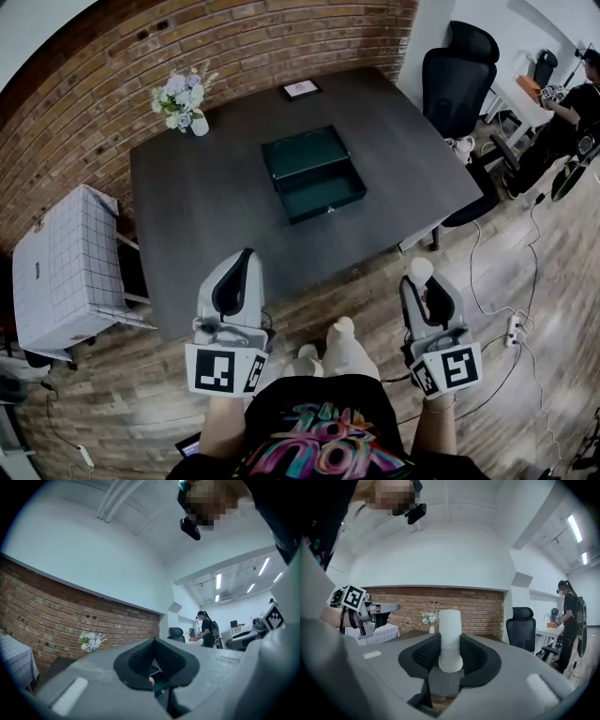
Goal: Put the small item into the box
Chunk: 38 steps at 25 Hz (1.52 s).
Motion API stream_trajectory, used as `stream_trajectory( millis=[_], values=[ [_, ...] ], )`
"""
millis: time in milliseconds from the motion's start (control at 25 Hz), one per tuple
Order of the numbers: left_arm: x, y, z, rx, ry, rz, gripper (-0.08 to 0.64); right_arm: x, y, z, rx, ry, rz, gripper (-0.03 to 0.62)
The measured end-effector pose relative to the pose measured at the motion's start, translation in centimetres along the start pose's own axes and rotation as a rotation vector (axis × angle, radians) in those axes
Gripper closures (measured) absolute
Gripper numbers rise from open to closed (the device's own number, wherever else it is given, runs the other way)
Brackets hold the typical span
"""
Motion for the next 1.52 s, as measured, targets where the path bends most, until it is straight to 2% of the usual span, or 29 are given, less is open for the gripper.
stream_trajectory(
  millis=[280,600,880,1040,1240,1520],
  values=[
    [1.8,-0.9,4.6,-0.006,0.018,0.002,0.558,-3.1,-0.8,4.5,0.000,-0.011,0.011,0.464],
    [3.2,-1.3,12.7,-0.019,0.077,-0.010,0.558,-9.0,-1.1,13.0,0.010,0.049,0.009,0.463],
    [4.9,-0.3,19.3,-0.029,0.217,0.010,0.558,-14.7,0.3,22.4,0.006,0.178,-0.013,0.463],
    [5.6,-0.4,22.3,-0.039,0.296,0.020,0.558,-16.5,0.6,27.6,-0.009,0.277,-0.029,0.463],
    [5.8,-0.4,24.0,-0.047,0.365,0.028,0.558,-17.2,0.8,31.9,-0.027,0.379,-0.031,0.463],
    [6.8,-0.4,23.8,-0.031,0.436,0.046,0.558,-16.3,1.5,34.4,-0.035,0.460,-0.012,0.463]
  ],
)
Point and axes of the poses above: the fingertips, and each gripper's own axes: z forward along the fingers, x to its left, y out of its top, the point moved 7 cm from there along -z, backward along the fingers, and after that the axes turned 6 degrees about -z, right-handed, at the moved point
